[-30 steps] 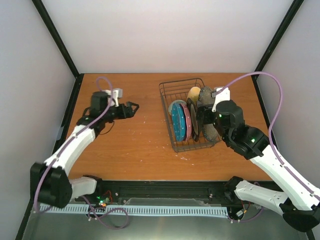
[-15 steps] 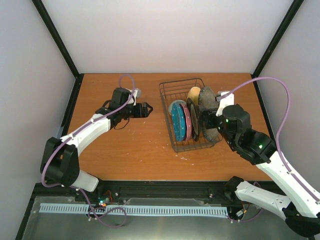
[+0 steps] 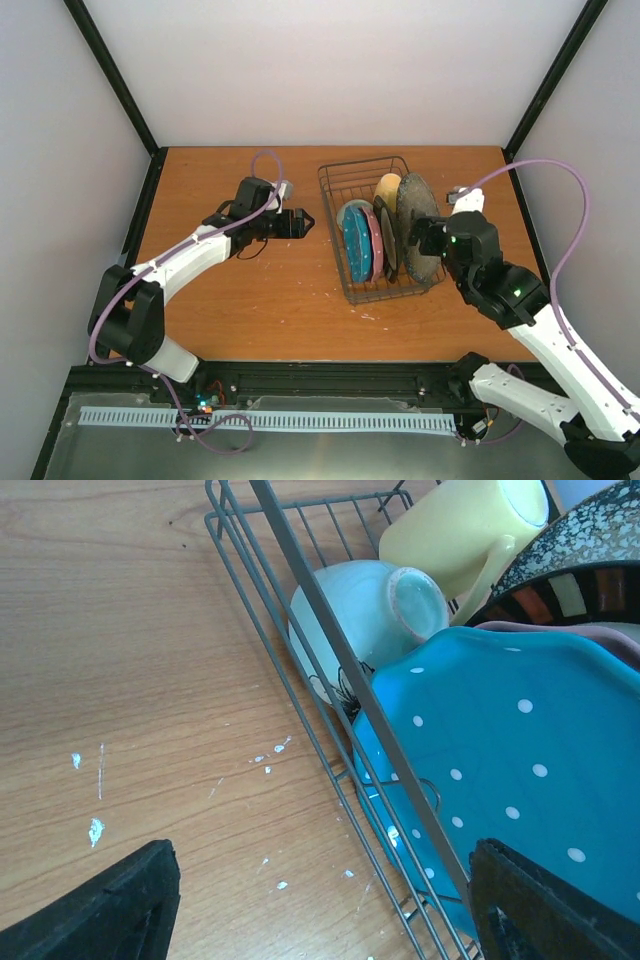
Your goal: Load the mixed dishes into the dish rack
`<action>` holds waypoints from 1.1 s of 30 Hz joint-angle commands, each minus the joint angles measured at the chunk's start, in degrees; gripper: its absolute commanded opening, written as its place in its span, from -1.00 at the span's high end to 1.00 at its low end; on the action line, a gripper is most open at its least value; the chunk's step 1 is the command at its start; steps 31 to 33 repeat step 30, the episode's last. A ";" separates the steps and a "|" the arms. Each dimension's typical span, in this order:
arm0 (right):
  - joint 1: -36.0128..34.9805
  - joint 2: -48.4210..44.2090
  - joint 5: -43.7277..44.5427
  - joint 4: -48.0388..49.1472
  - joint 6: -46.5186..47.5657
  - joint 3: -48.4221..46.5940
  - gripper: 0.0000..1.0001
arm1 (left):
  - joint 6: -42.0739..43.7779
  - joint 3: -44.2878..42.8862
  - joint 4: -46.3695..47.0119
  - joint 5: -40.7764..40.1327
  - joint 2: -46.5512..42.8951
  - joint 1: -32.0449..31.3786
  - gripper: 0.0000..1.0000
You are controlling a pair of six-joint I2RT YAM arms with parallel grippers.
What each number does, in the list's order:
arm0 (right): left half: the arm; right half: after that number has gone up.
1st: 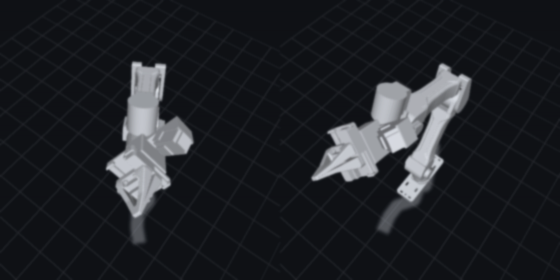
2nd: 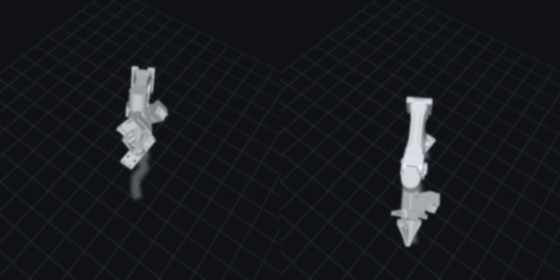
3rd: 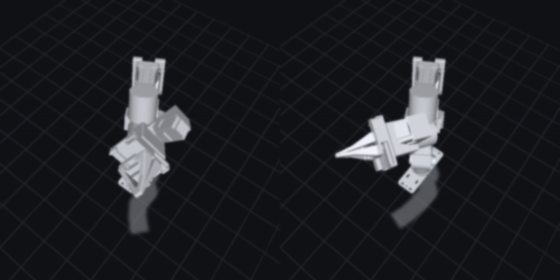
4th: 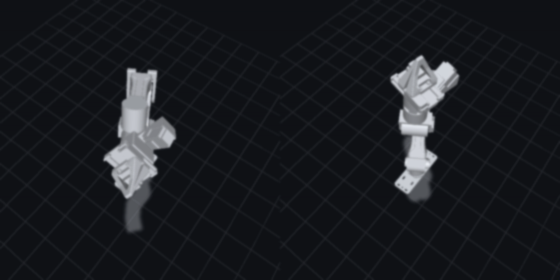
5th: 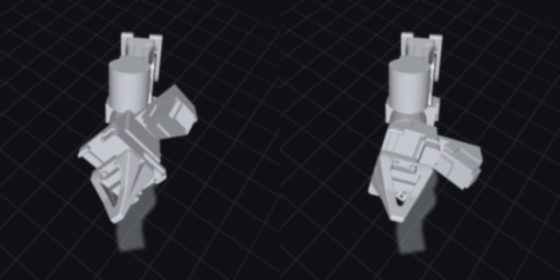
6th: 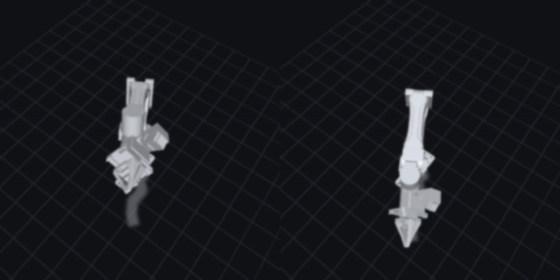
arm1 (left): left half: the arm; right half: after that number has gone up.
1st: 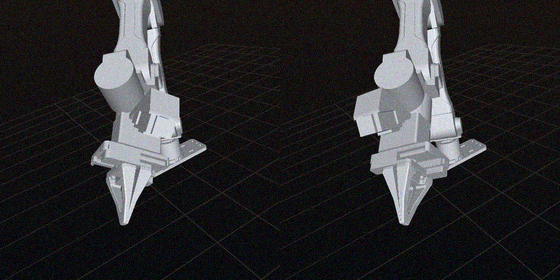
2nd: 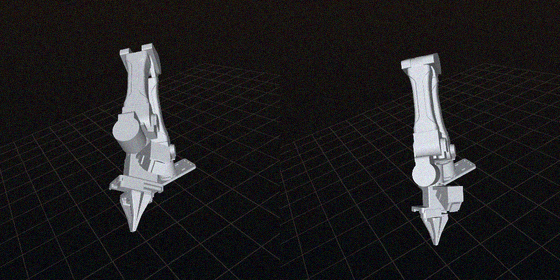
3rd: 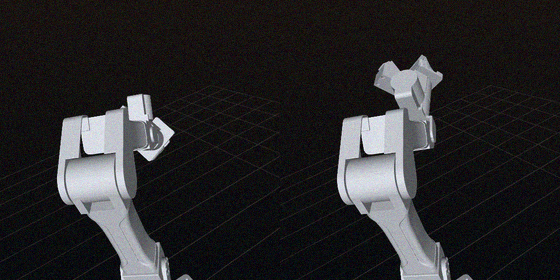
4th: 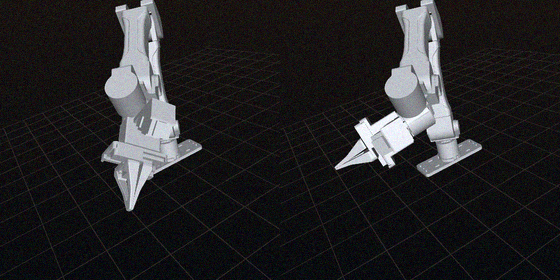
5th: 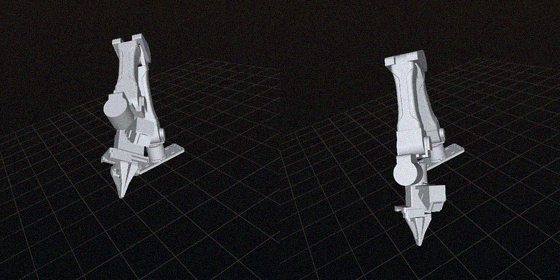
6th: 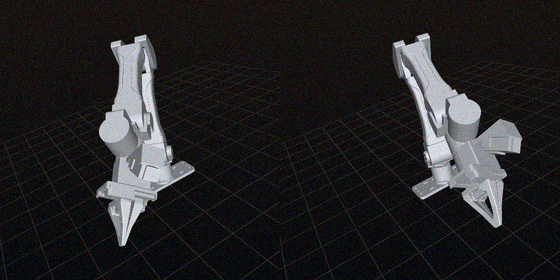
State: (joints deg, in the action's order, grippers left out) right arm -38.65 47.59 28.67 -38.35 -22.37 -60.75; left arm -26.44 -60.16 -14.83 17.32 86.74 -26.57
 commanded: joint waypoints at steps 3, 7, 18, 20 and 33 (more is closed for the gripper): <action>13.74 2.18 -9.93 0.24 -1.16 0.80 -0.90 | 0.22 -2.83 0.20 -1.05 0.30 -0.50 -0.59; 21.40 4.93 -16.52 1.70 0.84 0.06 -0.90 | 0.40 -2.95 -0.12 -1.80 -0.08 -0.50 -0.59; 24.55 7.32 -20.38 3.36 1.91 -0.84 -0.90 | 0.41 -2.59 -0.11 -3.40 -0.24 -0.50 -0.61; 24.54 7.17 -20.24 3.32 1.90 -0.78 -0.90 | 0.48 -2.68 -0.11 -3.75 -0.22 -0.50 -0.62; 34.39 7.04 -29.99 3.50 0.33 0.61 -0.92 | -0.37 -4.34 -3.24 -10.37 -0.24 -0.50 -0.70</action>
